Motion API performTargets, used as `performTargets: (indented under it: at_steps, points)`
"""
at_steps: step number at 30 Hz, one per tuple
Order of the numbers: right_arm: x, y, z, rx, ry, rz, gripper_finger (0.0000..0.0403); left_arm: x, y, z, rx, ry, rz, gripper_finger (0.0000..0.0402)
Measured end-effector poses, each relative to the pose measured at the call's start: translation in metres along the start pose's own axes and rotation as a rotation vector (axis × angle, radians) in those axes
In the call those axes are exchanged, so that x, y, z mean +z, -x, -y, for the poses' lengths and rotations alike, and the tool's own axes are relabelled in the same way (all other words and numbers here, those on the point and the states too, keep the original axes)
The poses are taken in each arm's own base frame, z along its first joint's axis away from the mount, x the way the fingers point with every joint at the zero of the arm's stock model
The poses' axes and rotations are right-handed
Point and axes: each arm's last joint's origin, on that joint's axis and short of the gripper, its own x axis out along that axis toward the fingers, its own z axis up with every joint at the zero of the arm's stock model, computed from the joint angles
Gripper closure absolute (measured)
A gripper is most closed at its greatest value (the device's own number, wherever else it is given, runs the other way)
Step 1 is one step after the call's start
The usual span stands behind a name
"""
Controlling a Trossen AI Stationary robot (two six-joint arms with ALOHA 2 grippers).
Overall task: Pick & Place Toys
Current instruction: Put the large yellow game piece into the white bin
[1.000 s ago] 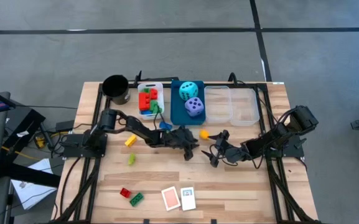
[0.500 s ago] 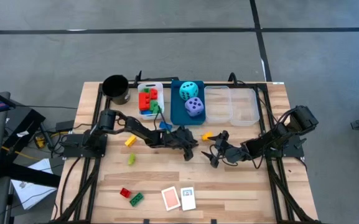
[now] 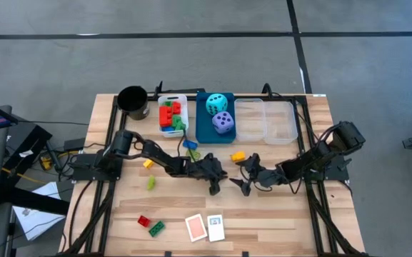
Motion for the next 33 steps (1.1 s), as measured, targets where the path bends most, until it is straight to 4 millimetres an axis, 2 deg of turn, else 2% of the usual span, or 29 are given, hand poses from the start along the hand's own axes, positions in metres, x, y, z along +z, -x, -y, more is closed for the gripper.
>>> performTargets:
  at_steps: [4,8,14,20,27,33]
  points:
    - [0.001,0.002,-0.007,-0.045,0.064,0.037,0.0023,0.000,0.000,0.002,-0.004,-0.009,0.000,0.0331]
    - [-0.004,0.006,-0.006,-0.182,0.113,0.073,0.0023,0.000,0.000,0.000,-0.001,-0.008,0.000,0.0331]
    - [-0.015,0.009,0.007,-0.358,0.219,0.029,0.0023,0.000,0.000,0.000,0.000,-0.008,0.001,0.0331]
    - [-0.018,0.007,0.022,-0.447,0.254,-0.043,0.0023,0.000,0.000,0.000,0.001,-0.009,0.001,0.0331]
    - [-0.016,0.000,0.029,-0.389,0.284,-0.140,0.0023,0.000,0.000,0.000,0.004,-0.010,0.002,0.0331]
    - [-0.015,0.000,0.022,-0.278,0.328,-0.170,0.0023,0.000,0.000,0.000,0.005,-0.010,0.003,0.0331]
